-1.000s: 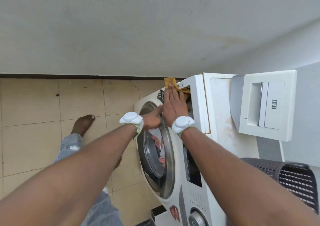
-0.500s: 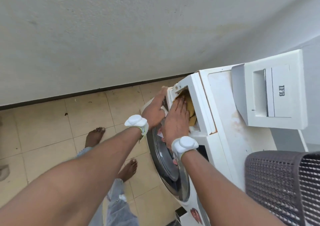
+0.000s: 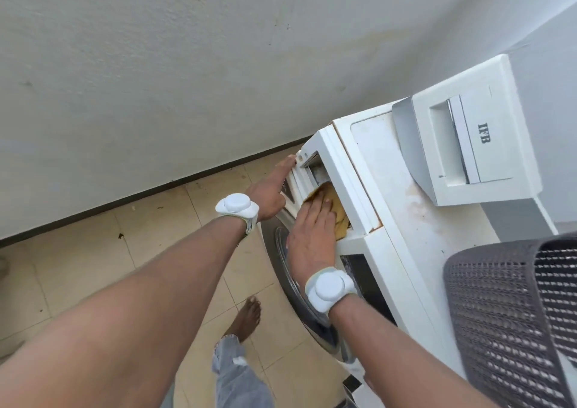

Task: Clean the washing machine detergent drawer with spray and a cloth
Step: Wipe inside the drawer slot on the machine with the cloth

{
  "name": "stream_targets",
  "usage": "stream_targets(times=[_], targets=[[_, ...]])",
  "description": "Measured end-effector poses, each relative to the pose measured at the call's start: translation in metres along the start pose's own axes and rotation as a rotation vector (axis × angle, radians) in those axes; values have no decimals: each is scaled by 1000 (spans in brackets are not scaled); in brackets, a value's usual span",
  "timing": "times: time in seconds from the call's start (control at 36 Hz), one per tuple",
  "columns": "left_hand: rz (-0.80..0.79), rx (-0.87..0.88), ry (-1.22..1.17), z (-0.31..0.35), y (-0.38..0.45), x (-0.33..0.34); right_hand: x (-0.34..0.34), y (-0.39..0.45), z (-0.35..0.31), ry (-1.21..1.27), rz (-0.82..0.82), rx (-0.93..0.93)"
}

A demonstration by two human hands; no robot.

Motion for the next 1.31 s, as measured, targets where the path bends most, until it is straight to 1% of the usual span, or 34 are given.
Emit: stream_targets(times=[0.11, 0.14, 0.17, 0.19, 0.22, 0.31, 0.33, 0.39, 0.42, 0.47, 0.5, 0.53, 0.61, 0.69, 0.75, 0.81, 0.83, 0.89, 0.94, 0.97, 1.03, 1.08, 1.11, 1.17, 1.25, 1.31], targets=[[-12, -15, -36, -1, 3, -3, 7, 2, 1, -31, 40, -61], [-49, -13, -4, 11, 2, -3, 10, -5, 7, -34, 38, -29], [-35, -22, -17, 10, -2, -4, 12, -10, 9, -74, 54, -68], [-55, -19, 17, 20, -4, -6, 14, -17, 13, -112, 50, -82], [-51, -39, 10, 16, -8, -8, 16, -24, 14, -186, 45, -139], [-124, -29, 86, 29, -7, -18, 13, -44, 29, -274, 32, -271], [-123, -24, 72, 28, -3, -19, 10, -45, 38, -269, 23, -326], [-177, -10, 44, 38, -4, -26, -5, -53, 51, -185, 19, -358], [-172, -21, 15, 38, -5, -25, -6, -55, 55, -171, 43, -422], [-194, -25, 2, 45, -8, -32, -16, -62, 62, -86, 64, -411], [-178, -34, 5, 42, -9, -34, -18, -63, 63, -56, 76, -422], [-170, -4, 21, 46, -11, -38, -22, -66, 65, -31, 101, -406], [-118, 95, -21, 56, -14, -51, -31, -74, 73, 73, 259, -328], [51, 207, 57, 76, -19, -68, -33, -86, 79, 175, 397, -197], [79, 327, 96, 99, -23, -71, -36, -92, 85, 288, 509, -37], [19, 458, 215, 128, -23, -69, -43, -99, 96, 447, 612, 224], [9, 472, 279, 131, -22, -67, -42, -100, 97, 510, 633, 339], [9, 477, 398, 144, -17, -67, -47, -102, 99, 598, 634, 539], [29, 476, 517, 143, -19, -68, -49, -95, 89, 632, 557, 613], [0, 491, 598, 148, -22, -68, -52, -92, 88, 646, 493, 671], [-48, 457, 696, 146, -26, -69, -54, -81, 85, 648, 388, 773], [-84, 408, 737, 147, -28, -71, -59, -68, 83, 679, 332, 851], [-94, 387, 743, 143, -31, -70, -59, -63, 80, 694, 319, 868], [-105, 409, 799, 154, -32, -69, -64, -61, 84, 737, 316, 912], [-102, 384, 877, 153, -34, -71, -64, -66, 86, 686, 314, 871], [-123, 403, 935, 162, -34, -72, -58, -82, 98, 678, 278, 944]])
Point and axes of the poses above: each hand's wrist, its own y-axis towards the middle knuckle, its own x-axis out of the palm, z = x × y, the point moved 5 cm from there along y, towards the middle knuckle, and after that the axes turned 6 degrees about -y, right-handed, at the moved point
